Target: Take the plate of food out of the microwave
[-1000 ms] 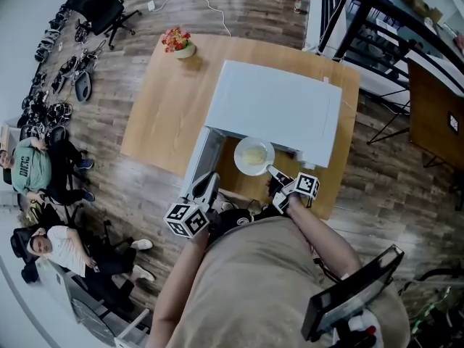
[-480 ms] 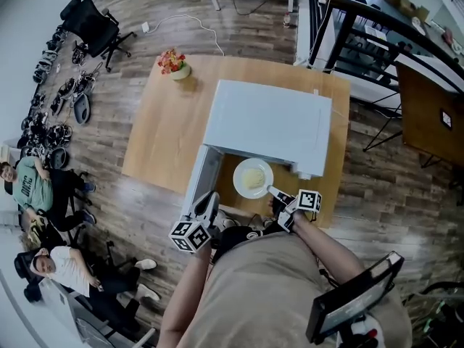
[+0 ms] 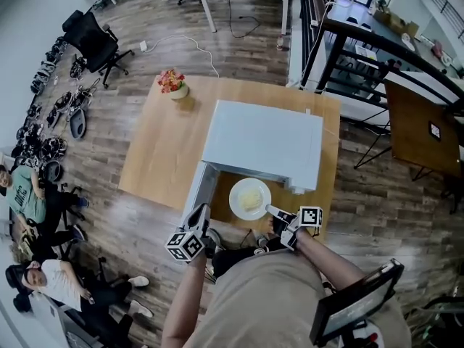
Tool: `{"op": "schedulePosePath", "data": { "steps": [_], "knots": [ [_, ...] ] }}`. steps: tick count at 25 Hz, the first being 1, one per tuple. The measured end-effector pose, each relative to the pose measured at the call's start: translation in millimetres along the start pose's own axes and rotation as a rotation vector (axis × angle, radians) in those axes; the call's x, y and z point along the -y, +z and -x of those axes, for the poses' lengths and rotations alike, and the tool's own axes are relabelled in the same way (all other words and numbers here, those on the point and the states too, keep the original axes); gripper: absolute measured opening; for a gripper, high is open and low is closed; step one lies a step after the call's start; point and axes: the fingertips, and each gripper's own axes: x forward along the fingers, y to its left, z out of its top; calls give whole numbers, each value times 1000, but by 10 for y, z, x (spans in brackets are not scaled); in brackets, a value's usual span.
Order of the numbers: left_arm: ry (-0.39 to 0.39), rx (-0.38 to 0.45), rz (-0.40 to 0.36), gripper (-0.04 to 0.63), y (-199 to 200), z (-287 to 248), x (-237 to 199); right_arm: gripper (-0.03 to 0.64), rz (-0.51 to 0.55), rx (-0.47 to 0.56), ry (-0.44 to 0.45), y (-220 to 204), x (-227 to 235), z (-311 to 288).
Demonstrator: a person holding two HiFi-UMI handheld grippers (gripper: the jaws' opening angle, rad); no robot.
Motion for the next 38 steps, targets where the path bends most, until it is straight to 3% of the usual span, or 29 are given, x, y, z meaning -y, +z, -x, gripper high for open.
{"op": "schedulePosePath", "data": {
  "steps": [3, 6, 15, 28, 38],
  "knots": [
    [4, 12, 20, 2, 22, 16, -92, 13, 5, 0, 16, 1, -167, -16],
    [-10, 7, 26, 2, 27, 34, -105, 13, 56, 19, 88, 42, -430, -76],
    [-97, -36, 16, 2, 58, 4, -26, 12, 7, 149, 173, -39, -939, -58],
    [-200, -147, -42, 2, 113, 263, -156, 14, 27, 330, 147, -275, -986, 33],
    [-233, -214, -75, 2, -80, 252, -216, 12, 50, 376, 69, -462, -651, 166]
  ]
}}
